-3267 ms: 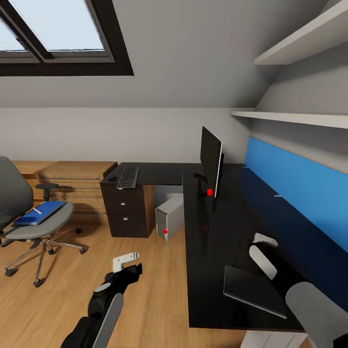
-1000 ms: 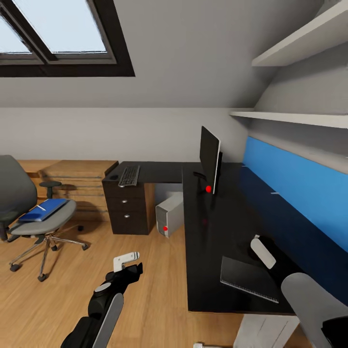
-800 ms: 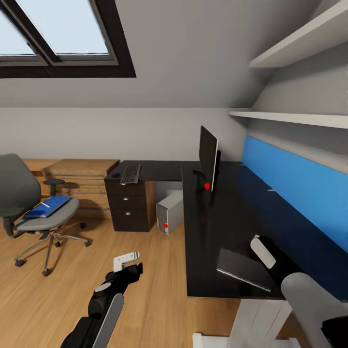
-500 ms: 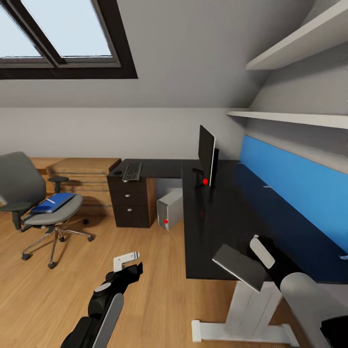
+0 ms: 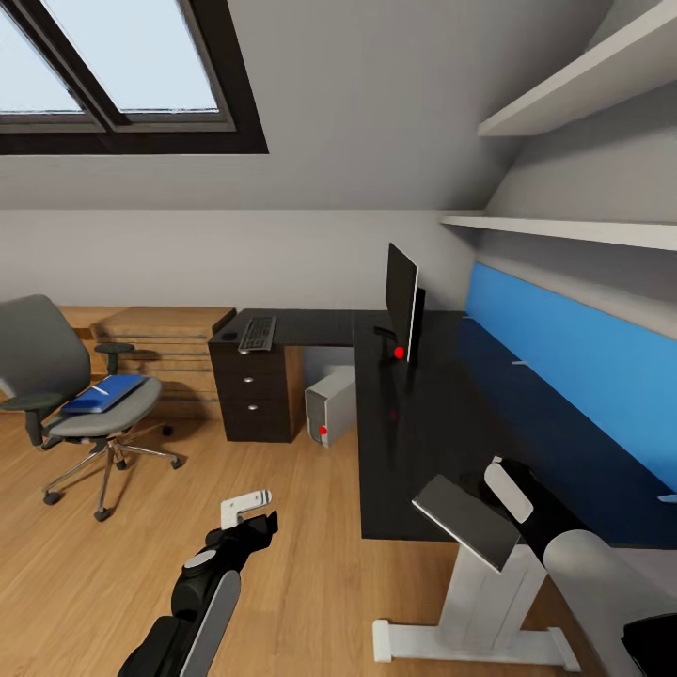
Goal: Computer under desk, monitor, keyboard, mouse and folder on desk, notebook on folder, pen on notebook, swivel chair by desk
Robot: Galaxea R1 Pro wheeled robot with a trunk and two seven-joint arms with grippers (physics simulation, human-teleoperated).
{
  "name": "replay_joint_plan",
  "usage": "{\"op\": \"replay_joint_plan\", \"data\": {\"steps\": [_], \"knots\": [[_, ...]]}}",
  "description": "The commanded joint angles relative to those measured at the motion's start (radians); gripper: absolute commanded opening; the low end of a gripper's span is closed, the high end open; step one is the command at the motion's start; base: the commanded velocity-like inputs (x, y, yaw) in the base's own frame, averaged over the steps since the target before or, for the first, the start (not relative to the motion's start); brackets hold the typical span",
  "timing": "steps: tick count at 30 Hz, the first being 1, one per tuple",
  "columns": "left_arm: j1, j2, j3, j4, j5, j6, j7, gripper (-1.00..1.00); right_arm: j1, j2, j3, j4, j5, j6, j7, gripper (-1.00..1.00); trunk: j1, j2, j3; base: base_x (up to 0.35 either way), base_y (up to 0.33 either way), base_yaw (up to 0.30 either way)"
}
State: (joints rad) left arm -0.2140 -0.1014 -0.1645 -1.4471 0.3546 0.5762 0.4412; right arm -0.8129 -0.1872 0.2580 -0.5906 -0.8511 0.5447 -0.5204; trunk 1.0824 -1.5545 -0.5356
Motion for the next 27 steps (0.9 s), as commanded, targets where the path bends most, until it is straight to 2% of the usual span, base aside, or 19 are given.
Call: {"op": "replay_joint_plan", "data": {"steps": [1, 5, 9, 10, 13, 15, 16, 18, 19, 21, 22, 25, 27], "knots": [[-0.001, 0.0, -0.001, -0.001, 0.011, 0.002, 0.01, 1.0, 0.0, -0.001, 0.006, 0.053, -0.026, 0.002, -0.012, 1.0, 0.0, -0.001, -0.001, 0.0, 0.0, 0.0], [-0.001, 0.0, -0.001, -0.001, 0.011, 0.002, 0.01, 1.0, 0.0, -0.002, 0.007, 0.038, -0.026, -0.014, -0.01, 1.0, -0.004, 0.006, 0.002, 0.0, 0.0, 0.0], [-0.001, 0.0, -0.001, -0.001, 0.011, 0.002, 0.01, 1.0, 0.0, -0.003, 0.005, -0.032, -0.025, -0.078, 0.004, 1.0, -0.019, 0.034, 0.014, 0.0, 0.0, 0.0], [-0.001, 0.0, -0.001, -0.001, 0.011, 0.002, 0.01, 1.0, 0.003, -0.005, 0.005, -0.108, -0.025, -0.15, 0.008, 1.0, -0.023, 0.041, 0.017, 0.0, 0.0, 0.0], [-0.001, 0.0, -0.001, -0.001, 0.011, 0.002, 0.01, 1.0, 0.011, -0.01, 0.003, -0.191, -0.027, -0.194, 0.008, 1.0, -0.034, 0.062, 0.027, 0.0, 0.0, 0.0], [-0.001, 0.0, -0.001, -0.001, 0.011, 0.002, 0.01, 1.0, 0.02, -0.012, 0.003, -0.237, -0.03, -0.203, 0.007, 1.0, -0.042, 0.076, 0.033, 0.0, 0.0, 0.0], [-0.001, 0.0, -0.001, -0.001, 0.011, 0.002, 0.01, 1.0, 0.044, -0.014, 0.002, -0.308, -0.032, -0.208, 0.007, 1.0, -0.046, 0.083, 0.036, 0.0, 0.0, 0.0], [-0.001, 0.0, -0.001, -0.001, 0.01, 0.002, 0.01, 1.0, 0.068, -0.015, 0.001, -0.358, -0.033, -0.207, 0.006, 1.0, -0.054, 0.097, 0.043, 0.0, 0.0, 0.0], [-0.001, 0.0, -0.001, -0.001, 0.01, 0.002, 0.01, 1.0, 0.132, -0.016, 0.0, -0.49, -0.038, -0.185, 0.002, 1.0, -0.057, 0.104, 0.046, 0.0, 0.0, 0.0], [-0.001, 0.0, -0.001, -0.001, 0.01, 0.002, 0.01, 1.0, 0.163, -0.016, 0.0, -0.573, -0.052, -0.162, -0.013, 1.0, -0.065, 0.118, 0.052, 0.0, 0.0, 0.0], [-0.001, 0.0, -0.001, -0.001, 0.01, 0.002, 0.01, 1.0, 0.21, -0.015, 0.0, -0.72, -0.127, -0.108, -0.059, 1.0, -0.065, 0.118, 0.052, 0.0, 0.0, 0.0], [-0.001, 0.0, -0.001, -0.001, 0.01, 0.002, 0.01, 1.0, 0.221, -0.016, -0.001, -0.739, -0.173, -0.099, -0.065, 1.0, -0.065, 0.118, 0.052, 0.0, 0.0, 0.0], [-0.001, 0.002, 0.0, 0.0, 0.01, 0.002, 0.011, 1.0, 0.251, -0.02, -0.005, -0.757, -0.247, -0.094, -0.095, 1.0, -0.065, 0.118, 0.052, -0.127, 0.0, -0.033]]}}
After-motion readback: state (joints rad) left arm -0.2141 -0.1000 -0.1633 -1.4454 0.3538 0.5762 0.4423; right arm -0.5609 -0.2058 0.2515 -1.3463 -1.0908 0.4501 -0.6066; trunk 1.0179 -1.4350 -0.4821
